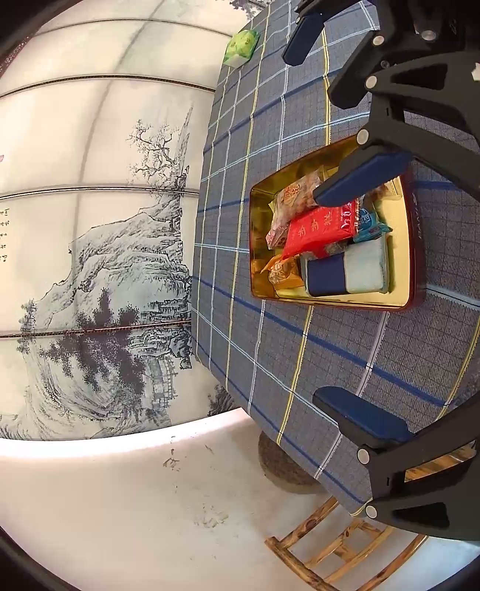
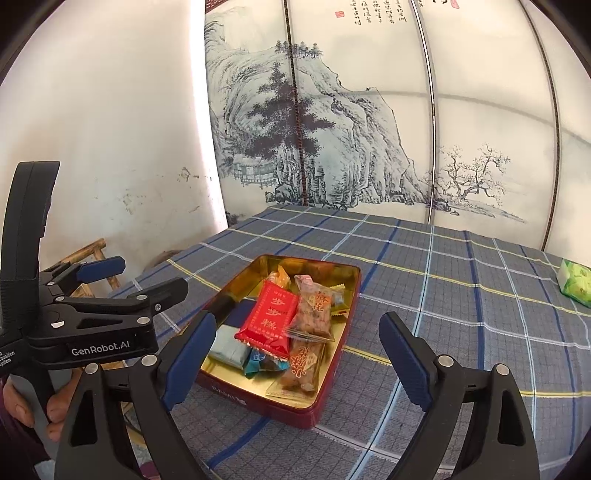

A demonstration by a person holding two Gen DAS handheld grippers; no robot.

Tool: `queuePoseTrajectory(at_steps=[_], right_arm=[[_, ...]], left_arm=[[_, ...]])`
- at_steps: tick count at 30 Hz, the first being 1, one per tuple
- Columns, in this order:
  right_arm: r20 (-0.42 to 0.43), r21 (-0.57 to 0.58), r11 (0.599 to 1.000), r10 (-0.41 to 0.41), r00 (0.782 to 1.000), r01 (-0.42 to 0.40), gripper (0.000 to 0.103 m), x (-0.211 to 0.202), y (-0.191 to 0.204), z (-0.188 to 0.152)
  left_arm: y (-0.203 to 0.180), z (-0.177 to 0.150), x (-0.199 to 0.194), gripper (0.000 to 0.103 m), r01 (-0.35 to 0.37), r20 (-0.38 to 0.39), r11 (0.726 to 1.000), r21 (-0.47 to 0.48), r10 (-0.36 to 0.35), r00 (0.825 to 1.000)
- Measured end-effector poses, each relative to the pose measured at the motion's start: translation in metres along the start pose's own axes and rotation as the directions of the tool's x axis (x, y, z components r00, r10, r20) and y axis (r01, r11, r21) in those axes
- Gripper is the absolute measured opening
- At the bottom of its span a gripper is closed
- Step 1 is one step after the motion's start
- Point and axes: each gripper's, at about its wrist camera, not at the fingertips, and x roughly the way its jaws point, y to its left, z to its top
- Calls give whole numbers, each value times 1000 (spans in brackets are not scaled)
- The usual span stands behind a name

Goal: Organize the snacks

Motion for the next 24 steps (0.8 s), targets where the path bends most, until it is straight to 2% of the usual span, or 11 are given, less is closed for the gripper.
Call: queuePoseTrajectory(at_steps=[24], right_arm=[[24,6,1000,-9,1000,9,93,-10,1,-3]], left_arm=[[-6,-1,-8,101,9,12,1000,5,-9,1000]])
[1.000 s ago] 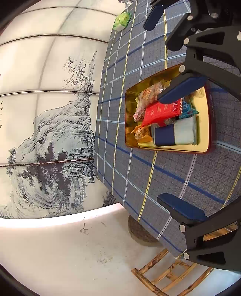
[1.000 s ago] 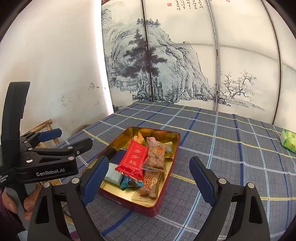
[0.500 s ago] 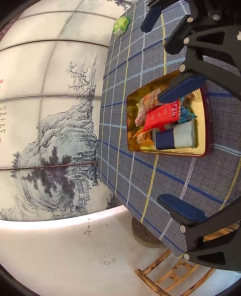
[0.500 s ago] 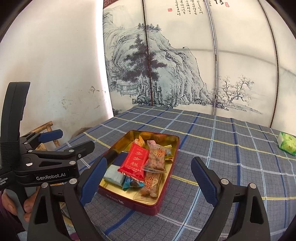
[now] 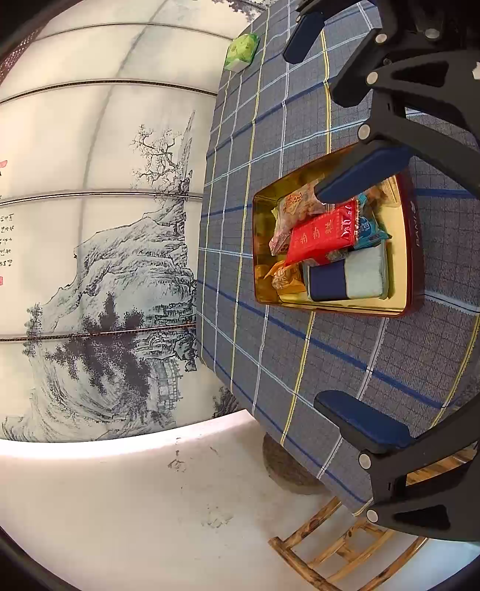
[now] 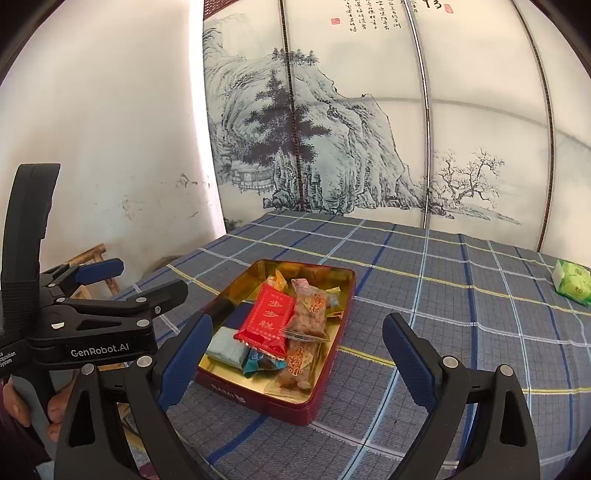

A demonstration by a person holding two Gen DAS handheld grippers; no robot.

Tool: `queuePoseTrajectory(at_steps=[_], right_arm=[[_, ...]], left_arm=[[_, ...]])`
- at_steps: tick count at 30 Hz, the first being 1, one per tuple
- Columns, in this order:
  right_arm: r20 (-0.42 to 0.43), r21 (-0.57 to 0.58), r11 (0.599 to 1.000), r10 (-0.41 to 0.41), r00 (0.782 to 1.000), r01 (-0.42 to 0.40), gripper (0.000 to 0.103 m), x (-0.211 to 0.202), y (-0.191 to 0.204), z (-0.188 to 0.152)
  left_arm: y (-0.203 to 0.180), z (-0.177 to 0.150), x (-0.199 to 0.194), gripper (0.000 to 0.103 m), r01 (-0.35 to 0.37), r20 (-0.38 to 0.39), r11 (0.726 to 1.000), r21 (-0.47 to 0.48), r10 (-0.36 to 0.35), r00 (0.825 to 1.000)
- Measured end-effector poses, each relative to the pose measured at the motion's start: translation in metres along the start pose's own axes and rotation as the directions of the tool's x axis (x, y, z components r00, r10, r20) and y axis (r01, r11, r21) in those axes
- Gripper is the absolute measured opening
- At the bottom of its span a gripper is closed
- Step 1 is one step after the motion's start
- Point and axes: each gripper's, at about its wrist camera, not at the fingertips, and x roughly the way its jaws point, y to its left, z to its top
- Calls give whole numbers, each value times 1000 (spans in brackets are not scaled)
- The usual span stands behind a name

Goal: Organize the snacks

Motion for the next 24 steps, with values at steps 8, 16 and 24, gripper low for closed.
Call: queuePoseTrajectory(at_steps=[8,16,24], right_arm=[[1,2,1000,3,1000,-3,94,-1,-1,1],[-3,2,1000,8,1000,-8,95,-2,2,-1],[-13,12,1000,9,1000,-9,95,-1,2,-4]], left_arm=[[0,0,0,102,1,-5,1000,0,-1,1000],[-3,-1,1,102,5,-9,1000,10,-5,1000],[-7,-3,5,102,15,-29,1000,17,-14,999]])
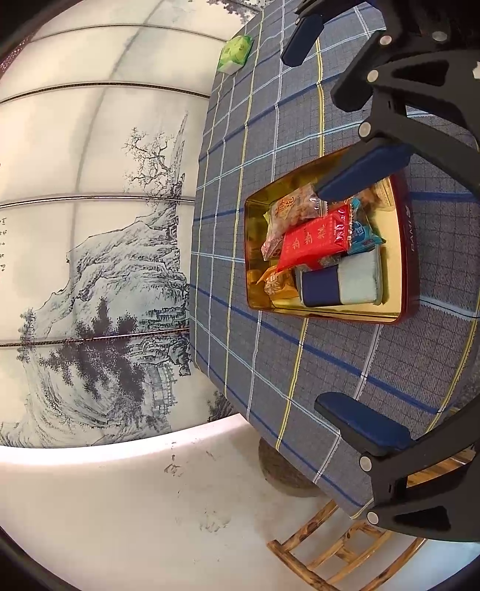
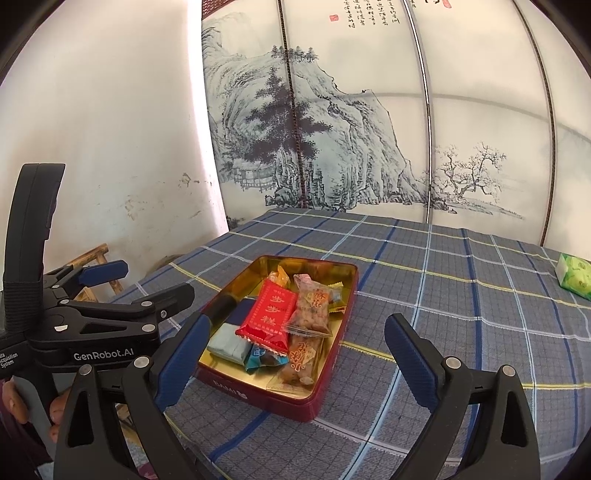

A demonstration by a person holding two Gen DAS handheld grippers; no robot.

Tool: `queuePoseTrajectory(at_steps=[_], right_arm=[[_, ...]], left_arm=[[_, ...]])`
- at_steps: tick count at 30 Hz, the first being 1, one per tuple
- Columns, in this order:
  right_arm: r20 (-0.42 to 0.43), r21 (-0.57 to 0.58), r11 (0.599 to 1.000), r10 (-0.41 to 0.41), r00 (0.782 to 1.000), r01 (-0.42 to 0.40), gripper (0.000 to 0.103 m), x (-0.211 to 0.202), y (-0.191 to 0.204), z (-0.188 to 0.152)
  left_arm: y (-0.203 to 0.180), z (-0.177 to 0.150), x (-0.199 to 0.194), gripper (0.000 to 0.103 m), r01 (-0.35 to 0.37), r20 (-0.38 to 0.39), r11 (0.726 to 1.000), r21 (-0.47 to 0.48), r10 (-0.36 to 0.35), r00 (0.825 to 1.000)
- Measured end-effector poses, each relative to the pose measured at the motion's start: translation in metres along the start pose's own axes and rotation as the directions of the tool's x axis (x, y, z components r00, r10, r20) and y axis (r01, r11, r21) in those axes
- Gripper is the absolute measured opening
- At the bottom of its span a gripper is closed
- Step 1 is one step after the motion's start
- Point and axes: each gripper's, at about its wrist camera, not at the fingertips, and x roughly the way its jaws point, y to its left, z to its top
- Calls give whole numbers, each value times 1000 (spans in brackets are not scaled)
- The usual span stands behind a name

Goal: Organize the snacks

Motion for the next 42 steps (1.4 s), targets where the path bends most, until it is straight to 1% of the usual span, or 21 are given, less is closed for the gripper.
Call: queuePoseTrajectory(at_steps=[4,20,27,37,42], right_arm=[[-7,23,1000,3,1000,-3,96,3,-7,0],[0,30,1000,2,1000,-2,96,2,-10,0],[3,48,999,8,1000,-8,97,5,-18,7],[-1,53,999,9,1000,-9,98,7,-23,9],[-6,72,997,11,1000,-11,98,13,-32,11]], left_arm=[[-2,0,4,102,0,-9,1000,7,0,1000],[-8,8,4,102,-15,-9,1000,13,16,1000],[-15,15,5,102,-20,-10,999,31,21,1000],[-21,19,9,102,-28,-15,999,44,29,999],[-24,22,15,102,-32,-26,998,48,33,999]])
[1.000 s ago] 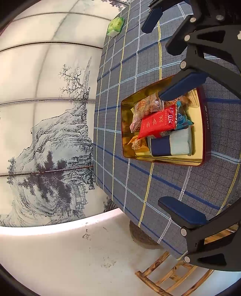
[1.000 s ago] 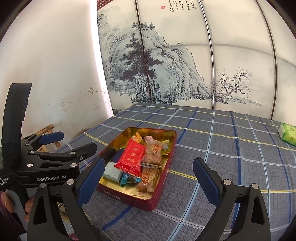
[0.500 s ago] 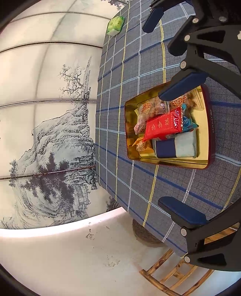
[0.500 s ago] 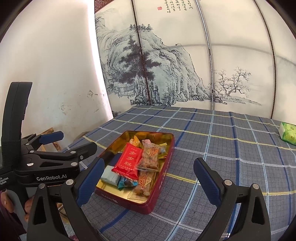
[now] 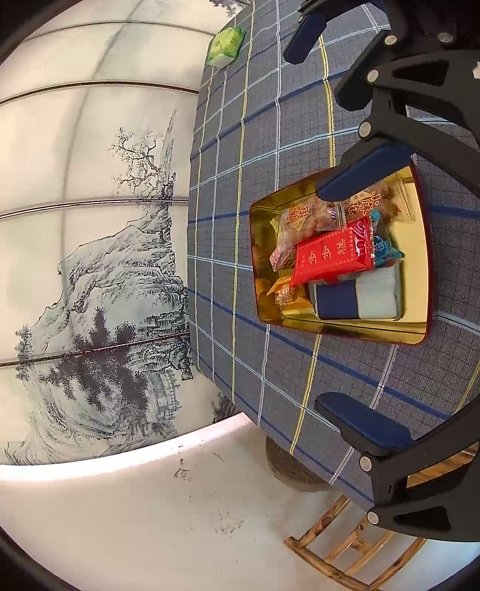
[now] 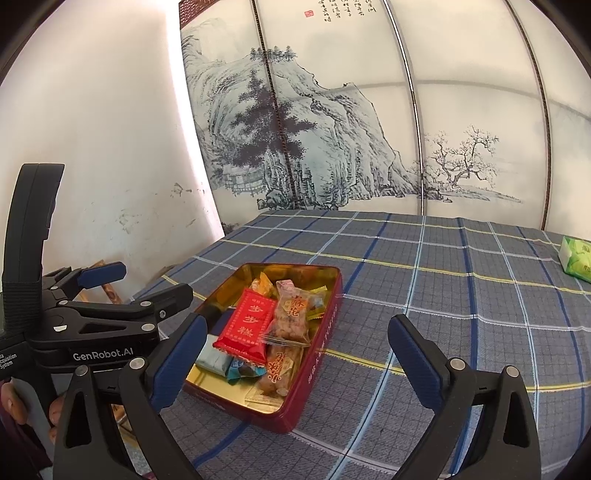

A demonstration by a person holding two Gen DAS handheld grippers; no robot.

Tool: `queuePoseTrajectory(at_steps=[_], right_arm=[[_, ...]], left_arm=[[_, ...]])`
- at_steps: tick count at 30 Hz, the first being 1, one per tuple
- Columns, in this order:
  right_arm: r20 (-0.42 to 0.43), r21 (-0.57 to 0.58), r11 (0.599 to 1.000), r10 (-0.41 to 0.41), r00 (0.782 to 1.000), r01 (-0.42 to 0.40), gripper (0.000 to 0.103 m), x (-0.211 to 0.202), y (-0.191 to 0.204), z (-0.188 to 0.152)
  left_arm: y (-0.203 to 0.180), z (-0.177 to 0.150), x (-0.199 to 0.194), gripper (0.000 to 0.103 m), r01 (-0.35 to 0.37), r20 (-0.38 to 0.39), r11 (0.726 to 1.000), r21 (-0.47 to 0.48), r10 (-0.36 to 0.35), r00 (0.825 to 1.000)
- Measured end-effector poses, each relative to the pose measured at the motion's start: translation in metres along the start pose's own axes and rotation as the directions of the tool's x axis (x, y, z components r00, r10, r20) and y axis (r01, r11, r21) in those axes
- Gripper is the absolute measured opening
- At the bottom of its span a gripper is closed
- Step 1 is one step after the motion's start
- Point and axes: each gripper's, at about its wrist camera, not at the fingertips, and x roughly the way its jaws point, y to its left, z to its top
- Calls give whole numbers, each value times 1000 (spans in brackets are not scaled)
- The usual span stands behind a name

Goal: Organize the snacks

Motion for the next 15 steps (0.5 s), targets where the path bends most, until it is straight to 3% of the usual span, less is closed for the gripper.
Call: queuePoseTrajectory(at_steps=[4,8,10,12,15], right_arm=[[-40,28,1000,-2,999,3,99,10,-22,-2],[-163,38,996,-74,984,81,99,27,-70,-11],[-221,51,989,-125,967,139,99,33,-110,-18],[-291,50,966,-231,928,256,99,38,-159,-22],[-363,105,929,-296,884,354,99,39,-221,-28]], left_arm=[[-1,4,5,102,-2,-9,1000,8,2,1000],[-4,8,15,103,25,-40,999,32,-24,999],[-5,10,19,103,31,-48,999,28,-30,998],[-2,12,23,103,44,-57,999,19,-43,997],[-2,13,26,102,29,-47,999,18,-28,998]])
